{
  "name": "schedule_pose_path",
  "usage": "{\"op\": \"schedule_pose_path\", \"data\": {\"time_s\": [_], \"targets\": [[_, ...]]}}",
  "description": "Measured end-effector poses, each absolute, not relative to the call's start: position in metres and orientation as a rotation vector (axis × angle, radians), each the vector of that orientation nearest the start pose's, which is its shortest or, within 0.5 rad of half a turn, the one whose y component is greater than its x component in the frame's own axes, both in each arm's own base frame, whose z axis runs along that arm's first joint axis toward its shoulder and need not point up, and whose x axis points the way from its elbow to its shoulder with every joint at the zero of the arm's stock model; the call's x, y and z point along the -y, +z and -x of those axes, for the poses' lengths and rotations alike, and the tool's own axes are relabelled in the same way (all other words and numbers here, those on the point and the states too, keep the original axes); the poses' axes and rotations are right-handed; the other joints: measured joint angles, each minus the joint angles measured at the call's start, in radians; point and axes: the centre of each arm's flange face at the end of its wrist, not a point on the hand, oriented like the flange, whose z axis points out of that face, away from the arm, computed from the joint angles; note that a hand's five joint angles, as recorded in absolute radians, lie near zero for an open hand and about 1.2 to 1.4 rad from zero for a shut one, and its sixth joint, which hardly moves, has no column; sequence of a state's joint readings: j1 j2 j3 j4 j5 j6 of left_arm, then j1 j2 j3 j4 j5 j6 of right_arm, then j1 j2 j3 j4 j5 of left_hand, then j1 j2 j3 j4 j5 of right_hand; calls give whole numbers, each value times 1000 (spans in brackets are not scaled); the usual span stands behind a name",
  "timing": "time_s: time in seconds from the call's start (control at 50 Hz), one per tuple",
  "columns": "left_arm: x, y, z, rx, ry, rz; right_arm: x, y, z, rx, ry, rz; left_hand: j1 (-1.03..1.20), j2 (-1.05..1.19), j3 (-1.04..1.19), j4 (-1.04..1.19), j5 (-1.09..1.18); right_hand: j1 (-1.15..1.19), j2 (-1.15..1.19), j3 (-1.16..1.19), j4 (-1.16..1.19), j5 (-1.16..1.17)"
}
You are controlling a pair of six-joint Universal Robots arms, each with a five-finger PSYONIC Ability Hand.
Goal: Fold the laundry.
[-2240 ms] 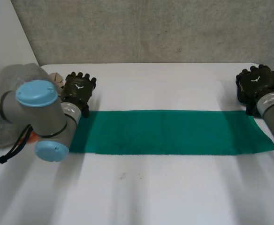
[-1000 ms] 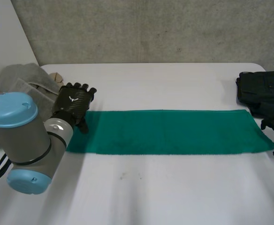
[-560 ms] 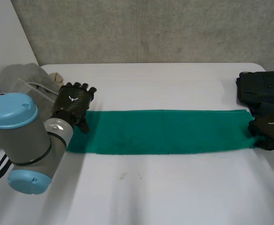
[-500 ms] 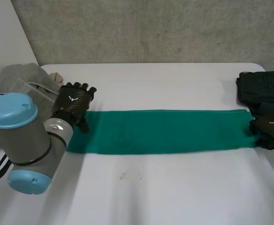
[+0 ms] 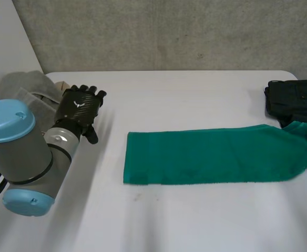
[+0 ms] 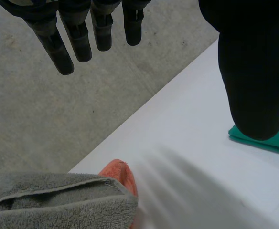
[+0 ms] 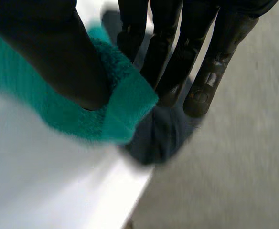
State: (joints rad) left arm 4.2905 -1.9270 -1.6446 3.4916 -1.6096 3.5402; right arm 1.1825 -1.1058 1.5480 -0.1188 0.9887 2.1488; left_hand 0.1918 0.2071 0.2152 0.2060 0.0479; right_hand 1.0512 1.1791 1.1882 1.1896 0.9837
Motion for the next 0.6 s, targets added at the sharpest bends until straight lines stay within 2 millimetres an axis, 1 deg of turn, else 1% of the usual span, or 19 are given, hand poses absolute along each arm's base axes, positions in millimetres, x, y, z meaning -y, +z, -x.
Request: {"op": "schedule_pose_path", "data": {"time_s": [0.02, 0.06, 0.08, 0.12, 0.16, 0.18, 0.2, 0.22, 0.24, 0.28, 0.32, 0.34, 0.4, 0.44, 0.46, 0.5, 0.56, 0.58, 0.6], "targets": [[279, 199, 265, -2123, -2124, -878, 390, 174, -42, -2441, -2064, 1405, 0, 0, 0, 0, 0, 0, 0, 0, 0, 0], [279, 204, 265, -2113, -2137, -871, 383, 185, -91, -2254, -2101, 1521, 0, 0, 0, 0, 0, 0, 0, 2, 0, 0], [279, 205, 264, -2110, -2141, -869, 382, 186, -97, -2232, -2104, 1534, 0, 0, 0, 0, 0, 0, 0, 2, 0, 0], [278, 207, 264, -2104, -2147, -864, 374, 191, -129, -2108, -2123, 1599, 0, 0, 0, 0, 0, 0, 0, 2, 0, 0], [277, 212, 262, -2092, -2160, -855, 356, 200, -185, -1872, -2156, 1700, 0, 0, 0, 0, 0, 0, 0, 2, 0, 0], [277, 214, 261, -2088, -2165, -851, 348, 202, -202, -1799, -2164, 1725, 0, 0, 0, 0, 0, 0, 0, 2, 0, 0], [277, 214, 261, -2088, -2165, -851, 348, 202, -202, -1799, -2164, 1725, 0, 0, 0, 0, 0, 0, 0, 2, 0, 0], [276, 217, 260, -2081, -2173, -844, 330, 206, -239, -1631, -2173, 1774, 0, 0, 0, 0, 0, 0, 0, 2, 0, 0], [275, 218, 259, -2078, -2175, -842, 322, 206, -253, -1571, -2171, 1789, 0, 0, 0, 0, 0, 0, 0, 2, 0, 0], [274, 221, 258, -2073, -2180, -837, 296, 202, -292, -1397, -2146, 1828, 0, 0, 0, 0, 0, 0, 0, 2, 0, 0], [272, 222, 257, -2072, -2182, -835, 286, 199, -306, -1341, -2127, 1841, 0, 0, 0, 0, 0, 0, 0, 2, 0, 0], [271, 222, 256, -2071, -2182, -834, 261, 188, -337, -1217, -2072, 1868, 0, 0, 0, 0, 0, 0, 0, 2, 0, 0], [270, 222, 255, -2072, -2181, -834, 236, 172, -363, -1122, -2002, 1895, 0, 0, 0, 0, 0, 0, 0, 2, 0, 0], [269, 222, 255, -2076, -2176, -835, 212, 151, -383, -1050, -1921, 1927, 0, 0, 0, 0, 0, 0, 0, 2, 0, 0], [269, 222, 255, -2076, -2176, -835, 212, 151, -383, -1050, -1921, 1927, 0, 0, 0, 0, 0, 0, 0, 2, 0, 0], [268, 221, 254, -2079, -2173, -836, 197, 134, -394, -1012, -1861, 1955, 0, 0, 0, 0, 0, 0, 0, 2, 0, 0], [268, 220, 254, -2080, -2171, -836, 192, 128, -397, -1000, -1842, 1967, 0, 0, 0, 0, 0, 0, 0, 2, 0, 0], [269, 221, 254, -2077, -2174, -834, 189, 124, -399, -989, -1841, 1980, 0, 0, 0, 0, 0, -320, -354, -349, -350, -328], [269, 221, 255, -2075, -2177, -834, 189, 126, -399, -992, -1852, 1980, 0, 0, 0, 0, 0, -506, -571, -546, -546, -516]]}}
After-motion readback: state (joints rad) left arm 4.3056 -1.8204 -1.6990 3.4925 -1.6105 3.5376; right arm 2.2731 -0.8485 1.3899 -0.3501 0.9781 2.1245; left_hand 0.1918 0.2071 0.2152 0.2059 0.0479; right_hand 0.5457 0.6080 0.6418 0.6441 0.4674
